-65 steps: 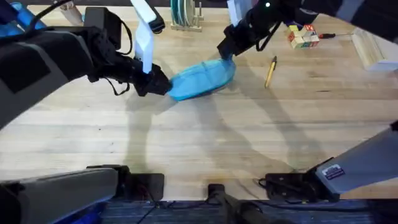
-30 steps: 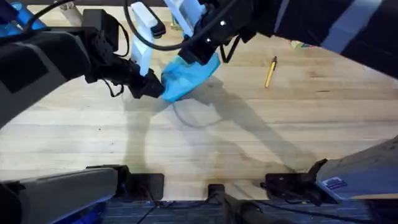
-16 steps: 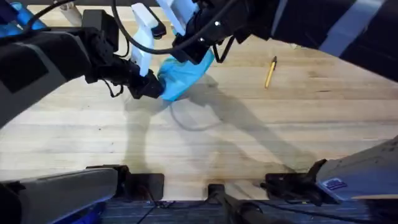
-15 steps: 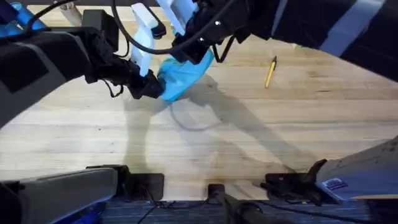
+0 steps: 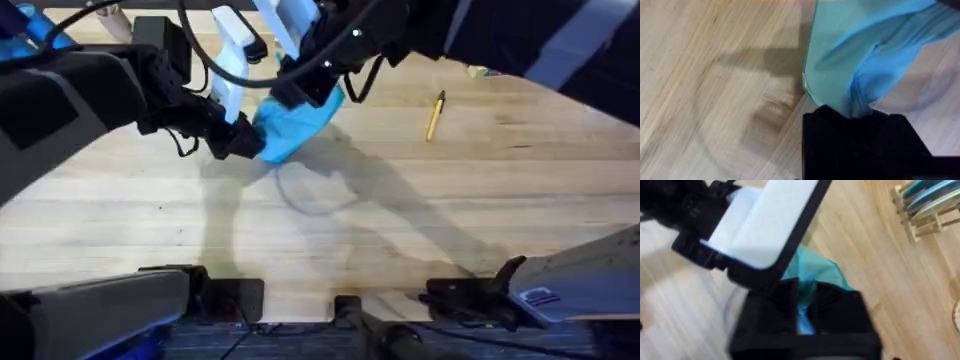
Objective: Unzip the bag, pick up the pens from the table one at a time and place them inside, then zip the bag closed.
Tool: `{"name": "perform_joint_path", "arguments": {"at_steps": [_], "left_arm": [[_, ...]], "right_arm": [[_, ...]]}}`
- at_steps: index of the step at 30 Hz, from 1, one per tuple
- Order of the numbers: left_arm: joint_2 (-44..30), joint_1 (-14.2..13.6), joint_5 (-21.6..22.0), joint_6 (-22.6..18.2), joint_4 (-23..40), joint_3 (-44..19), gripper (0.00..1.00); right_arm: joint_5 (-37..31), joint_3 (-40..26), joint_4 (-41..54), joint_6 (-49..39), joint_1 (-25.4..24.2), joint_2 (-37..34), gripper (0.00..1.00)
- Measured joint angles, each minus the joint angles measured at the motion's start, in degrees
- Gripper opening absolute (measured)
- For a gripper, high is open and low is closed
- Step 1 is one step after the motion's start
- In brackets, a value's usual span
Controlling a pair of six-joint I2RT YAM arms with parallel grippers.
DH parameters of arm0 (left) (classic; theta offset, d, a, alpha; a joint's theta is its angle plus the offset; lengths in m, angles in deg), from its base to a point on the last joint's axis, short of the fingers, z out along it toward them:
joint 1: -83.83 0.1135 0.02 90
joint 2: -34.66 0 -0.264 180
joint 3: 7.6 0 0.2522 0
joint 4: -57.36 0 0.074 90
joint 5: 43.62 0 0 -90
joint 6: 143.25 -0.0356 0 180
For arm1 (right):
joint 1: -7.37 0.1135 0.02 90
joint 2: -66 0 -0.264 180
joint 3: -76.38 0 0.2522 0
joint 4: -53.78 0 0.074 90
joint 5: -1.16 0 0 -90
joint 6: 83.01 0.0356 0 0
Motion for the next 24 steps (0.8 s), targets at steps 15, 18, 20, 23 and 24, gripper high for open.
{"name": "perform_joint_path", "arguments": {"at_steps": [15, 18, 20, 23, 24], "left_arm": [[0.0, -0.2, -5.6, 0.0, -2.2, -0.1, 0.042], [0.0, -0.8, -6.1, 0.0, -2.1, -0.3, 0.042], [0.0, -0.8, -6.1, 0.0, -2.0, -0.3, 0.042], [0.0, -0.8, -6.1, 0.0, -2.0, -0.3, 0.042], [0.0, -0.8, -6.1, 0.0, -2.0, -0.3, 0.042]], "right_arm": [[-14.1, 0.3, 8.9, 0.2, 1.1, 0.2, 0.995], [-19.5, 0.3, 9.4, 0.1, 1.6, 1.0, 0.996], [-22.1, 0.3, 9.3, 0.0, 1.5, 2.1, 0.996], [-24.6, 0.3, 9.3, 0.0, 0.6, 4.5, 0.996], [-25.9, 0.3, 9.3, 0.0, -0.9, 6.1, 0.996]]}}
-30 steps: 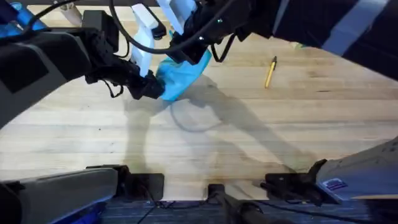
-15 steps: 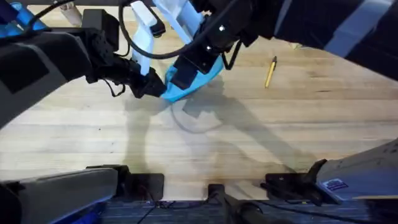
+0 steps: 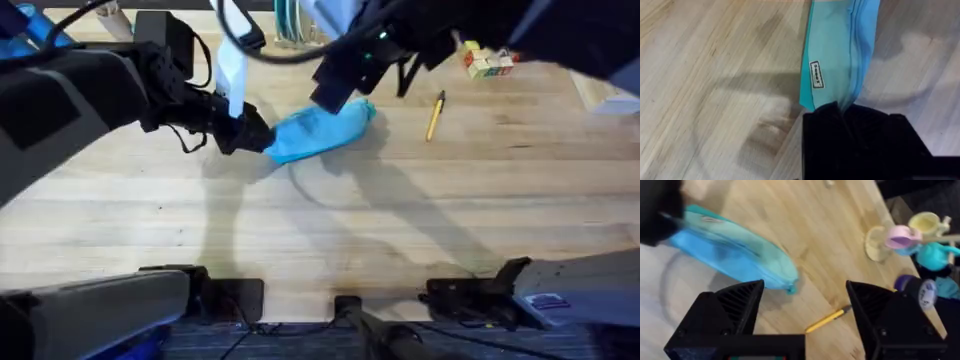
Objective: Unzip the bag, pick up the pens from the table one at a time and place them inside, then zip the bag closed.
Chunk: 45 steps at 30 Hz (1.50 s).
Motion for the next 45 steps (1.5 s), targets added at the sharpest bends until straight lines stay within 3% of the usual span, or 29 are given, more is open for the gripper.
{"name": "perform_joint_path", "arguments": {"at_steps": [9, 17, 26, 33, 37, 45], "left_arm": [[0.0, 0.0, 0.0, 0.0, 0.0, 0.0, 0.042], [0.0, 0.0, 0.0, 0.0, 0.0, 0.0, 0.042], [0.0, 0.0, 0.0, 0.0, 0.0, 0.0, 0.043], [0.0, 0.0, 0.0, 0.0, 0.0, 0.0, 0.042], [0.0, 0.0, 0.0, 0.0, 0.0, 0.0, 0.042], [0.0, 0.0, 0.0, 0.0, 0.0, 0.0, 0.042]], "right_arm": [[-0.8, 0.0, 1.9, 4.7, -5.0, 1.1, 0.996], [0.7, 0.0, 3.1, 9.7, -10.7, 6.4, 0.996], [21.9, 0.0, 9.7, 10.1, -21.3, 9.1, 0.996], [38.3, 0.0, 17.3, 3.5, -29.7, 8.9, 0.996], [42.6, 0.0, 17.1, 0.5, -32.9, 8.9, 0.996], [44.8, 0.0, 8.0, -1.2, -36.4, 8.7, 0.996]]}}
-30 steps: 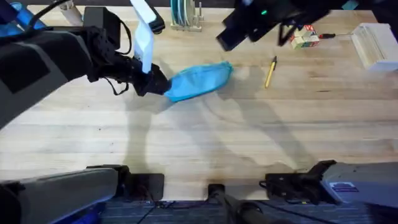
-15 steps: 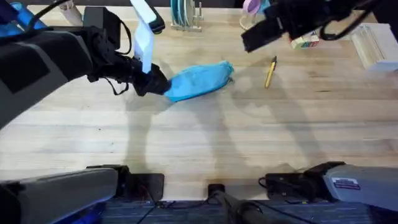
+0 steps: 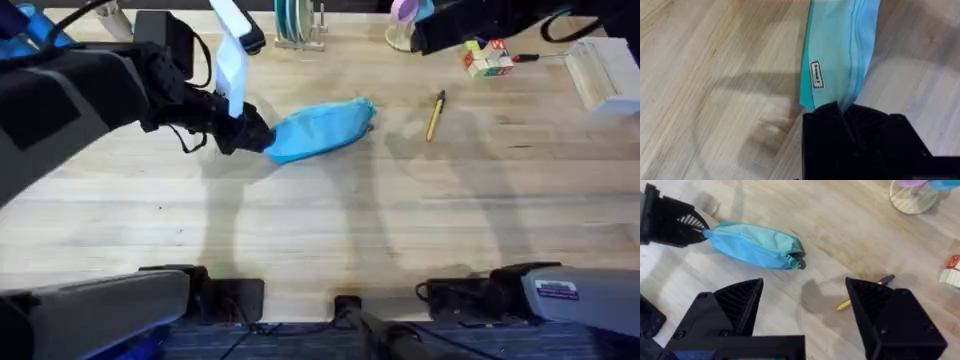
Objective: Unzip the bag, pick up the pens from the table one at a time and place them inside, then zip the bag closed.
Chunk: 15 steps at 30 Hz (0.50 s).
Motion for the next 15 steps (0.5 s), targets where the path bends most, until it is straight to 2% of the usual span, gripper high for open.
{"name": "perform_joint_path", "arguments": {"at_steps": [15], "left_arm": [[0.0, 0.0, 0.0, 0.0, 0.0, 0.0, 0.042]], "right_arm": [[0.8, 0.0, 2.7, -0.5, 0.0, -0.3, 0.996]]}}
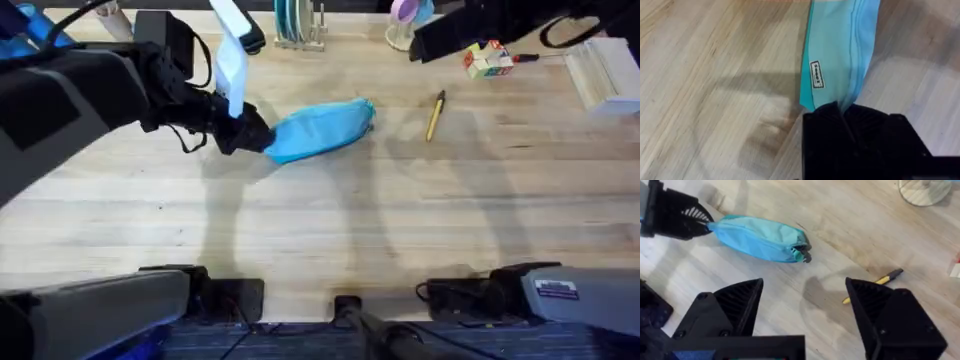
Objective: Unzip the bag, pick up the pens from the table one at a time and place them inside, then zip the bag closed.
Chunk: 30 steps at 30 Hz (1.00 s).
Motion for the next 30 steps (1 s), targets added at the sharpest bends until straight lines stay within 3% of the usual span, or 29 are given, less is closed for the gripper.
{"name": "perform_joint_path", "arguments": {"at_steps": [11, 30], "left_arm": [[0.0, 0.0, 0.0, 0.0, -0.2, 0.0, 0.042], [0.0, 0.0, 0.0, 0.0, -0.1, 0.0, 0.042]], "right_arm": [[0.0, 0.0, 0.9, -10.3, 2.3, -6.4, 0.995], [0.1, 0.2, -0.6, -14.0, 4.5, -15.6, 0.996]]}}
